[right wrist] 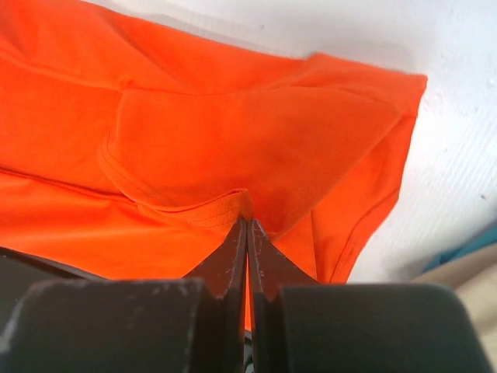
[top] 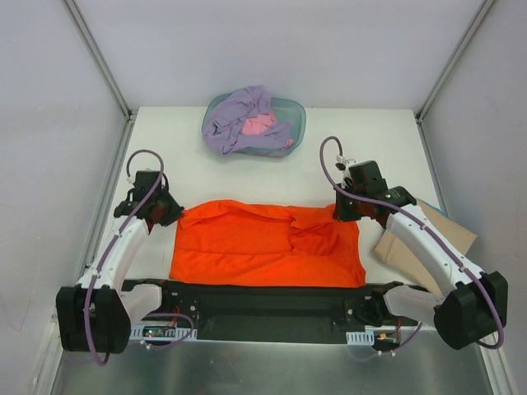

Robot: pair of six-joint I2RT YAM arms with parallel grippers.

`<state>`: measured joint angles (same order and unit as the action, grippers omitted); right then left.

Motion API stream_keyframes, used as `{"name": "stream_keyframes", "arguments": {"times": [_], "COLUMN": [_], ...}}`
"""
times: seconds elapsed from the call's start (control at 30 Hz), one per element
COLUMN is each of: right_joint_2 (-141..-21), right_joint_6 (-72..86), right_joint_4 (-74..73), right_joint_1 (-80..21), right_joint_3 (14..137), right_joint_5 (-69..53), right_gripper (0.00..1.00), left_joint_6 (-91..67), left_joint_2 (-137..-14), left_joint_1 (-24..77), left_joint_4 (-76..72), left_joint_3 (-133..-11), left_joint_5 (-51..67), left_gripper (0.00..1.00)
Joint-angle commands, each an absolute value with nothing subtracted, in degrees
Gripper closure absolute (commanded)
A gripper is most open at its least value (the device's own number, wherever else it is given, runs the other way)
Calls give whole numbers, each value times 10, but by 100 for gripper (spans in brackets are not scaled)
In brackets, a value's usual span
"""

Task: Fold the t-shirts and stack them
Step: Fold the other side of the tshirt into a rectangle

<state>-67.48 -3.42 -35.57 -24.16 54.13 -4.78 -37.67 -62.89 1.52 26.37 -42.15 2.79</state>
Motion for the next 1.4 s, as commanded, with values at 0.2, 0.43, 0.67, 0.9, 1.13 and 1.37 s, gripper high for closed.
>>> {"name": "stream_keyframes", "arguments": {"times": [0.2,0.43,0.67,0.9,1.13,1.37], "right_joint_2": [-566,-539,-536,-515,-532,-556], "right_joint_6": [-18,-18,-15,-2,35,61], "right_joint_4": [-439,-447,-460,-506,-525,-571], "right_joint_1": [-244,-244,-244,-244,-244,-246], "right_joint_3": [512,497,483,458,412,405], "right_joint_5": [-26,-47,-60,-81,-119,-109], "right_gripper": [99,99,99,99,98,54], "left_joint_6": [-417,-422,-440,-462,-477,-527], "left_joint_2": [-515,-531,-513,-483,-489,-469], "left_joint_1": [18,17,17,17,17,17], "left_joint_4": [267,267,272,276,295,358], "left_joint_3": [-367,-395,-368,-316,-297,-312], "left_joint_5": [-4,-6,-10,-1,-5,-56], "left_gripper": [100,100,100,100,100,40]}}
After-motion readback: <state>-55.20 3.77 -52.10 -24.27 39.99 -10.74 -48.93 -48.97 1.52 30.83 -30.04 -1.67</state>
